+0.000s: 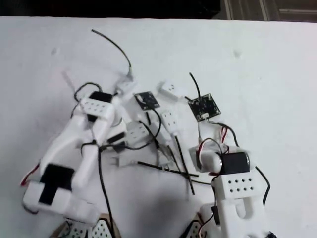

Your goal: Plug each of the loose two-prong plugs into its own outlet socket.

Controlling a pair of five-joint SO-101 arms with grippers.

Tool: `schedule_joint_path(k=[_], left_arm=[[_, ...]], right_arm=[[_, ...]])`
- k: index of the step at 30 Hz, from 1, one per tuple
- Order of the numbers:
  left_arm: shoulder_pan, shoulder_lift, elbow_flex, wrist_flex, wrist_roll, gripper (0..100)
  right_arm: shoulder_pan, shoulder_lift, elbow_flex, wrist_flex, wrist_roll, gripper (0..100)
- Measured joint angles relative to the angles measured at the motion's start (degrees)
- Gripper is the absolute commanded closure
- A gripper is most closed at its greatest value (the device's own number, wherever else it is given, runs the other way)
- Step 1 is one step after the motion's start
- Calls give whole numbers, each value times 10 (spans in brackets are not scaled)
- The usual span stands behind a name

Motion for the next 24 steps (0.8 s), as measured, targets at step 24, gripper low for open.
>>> schedule_joint_path(k=[24], left_arm=[[-126,-553,295,-117,177,778]], right_arm=[[-228,0,-27,-123,-90,981]])
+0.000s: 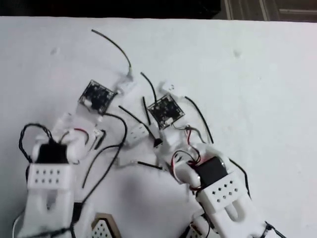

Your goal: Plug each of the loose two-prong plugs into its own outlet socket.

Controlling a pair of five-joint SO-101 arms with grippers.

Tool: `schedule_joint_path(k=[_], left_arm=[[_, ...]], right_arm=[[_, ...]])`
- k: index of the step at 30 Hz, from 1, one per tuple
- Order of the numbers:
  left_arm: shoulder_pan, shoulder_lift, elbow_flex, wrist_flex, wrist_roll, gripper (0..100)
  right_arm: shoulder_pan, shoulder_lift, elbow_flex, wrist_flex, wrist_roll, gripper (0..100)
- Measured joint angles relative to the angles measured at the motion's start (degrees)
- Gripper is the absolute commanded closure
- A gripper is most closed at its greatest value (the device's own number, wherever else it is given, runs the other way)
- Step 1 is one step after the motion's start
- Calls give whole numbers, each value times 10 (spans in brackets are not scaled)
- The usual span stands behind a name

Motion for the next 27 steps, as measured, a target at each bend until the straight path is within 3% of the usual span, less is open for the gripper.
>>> schedule_joint_path(k=[13,27], left_arm=[[106,-133,19,-8,168,777],[287,-338,21,119,186,777]], right_arm=[[-120,0,-69,58,-9,981],[-136,0,-68,59,-11,981]])
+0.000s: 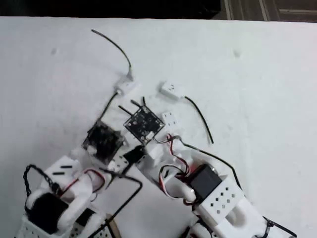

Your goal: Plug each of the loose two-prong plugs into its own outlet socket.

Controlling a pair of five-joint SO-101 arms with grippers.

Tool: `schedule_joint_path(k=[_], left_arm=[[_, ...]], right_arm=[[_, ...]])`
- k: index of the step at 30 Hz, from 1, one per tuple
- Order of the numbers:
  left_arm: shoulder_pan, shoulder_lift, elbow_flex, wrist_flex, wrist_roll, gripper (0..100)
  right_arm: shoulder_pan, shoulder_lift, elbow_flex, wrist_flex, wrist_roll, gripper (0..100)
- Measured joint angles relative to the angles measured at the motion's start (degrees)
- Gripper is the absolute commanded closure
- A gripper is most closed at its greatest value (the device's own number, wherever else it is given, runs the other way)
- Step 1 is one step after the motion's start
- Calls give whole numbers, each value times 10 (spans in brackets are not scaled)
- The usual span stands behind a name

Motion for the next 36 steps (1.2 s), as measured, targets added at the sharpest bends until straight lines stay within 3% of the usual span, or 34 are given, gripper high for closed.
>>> schedule_joint_path(k=[7,12,19,25,30,36], left_arm=[[19,-53,23,8,2,777],[-1,-56,23,14,-35,778],[-199,-56,29,3,-43,782],[-362,-56,84,-27,-43,782],[-412,-55,185,-96,-43,782],[-417,-54,246,-138,-43,782]], right_arm=[[-4,0,0,1,0,981],[-5,1,0,-3,0,981],[29,0,11,-100,-69,981],[33,1,113,-258,-72,981],[44,66,132,-348,-72,981],[104,253,82,-420,-90,981]])
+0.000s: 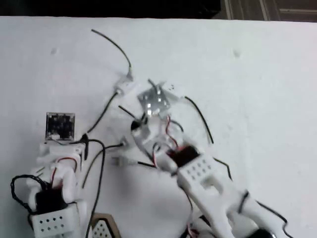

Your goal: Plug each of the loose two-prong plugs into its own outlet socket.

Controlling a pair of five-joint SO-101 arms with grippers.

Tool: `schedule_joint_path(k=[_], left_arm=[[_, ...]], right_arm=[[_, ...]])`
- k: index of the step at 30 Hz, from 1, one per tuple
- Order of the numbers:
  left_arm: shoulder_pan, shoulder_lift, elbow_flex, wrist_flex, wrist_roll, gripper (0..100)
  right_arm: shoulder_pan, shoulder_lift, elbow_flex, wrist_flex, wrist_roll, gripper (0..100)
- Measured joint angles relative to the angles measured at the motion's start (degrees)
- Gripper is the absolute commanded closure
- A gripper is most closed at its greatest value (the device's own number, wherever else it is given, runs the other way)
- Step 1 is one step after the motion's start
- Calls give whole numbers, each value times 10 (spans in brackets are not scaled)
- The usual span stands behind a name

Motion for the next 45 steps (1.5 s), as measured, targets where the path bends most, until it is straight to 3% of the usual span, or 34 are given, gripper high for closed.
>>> schedule_joint_path(k=[5,15,33,45], left_arm=[[0,0,0,0,0,782],[0,0,0,0,0,782],[0,0,0,0,0,782],[0,0,0,0,0,782]], right_arm=[[5,113,-22,-55,-7,981],[17,188,-29,-127,-7,981],[16,171,-37,-61,-8,981],[18,224,-35,-95,16,981]])
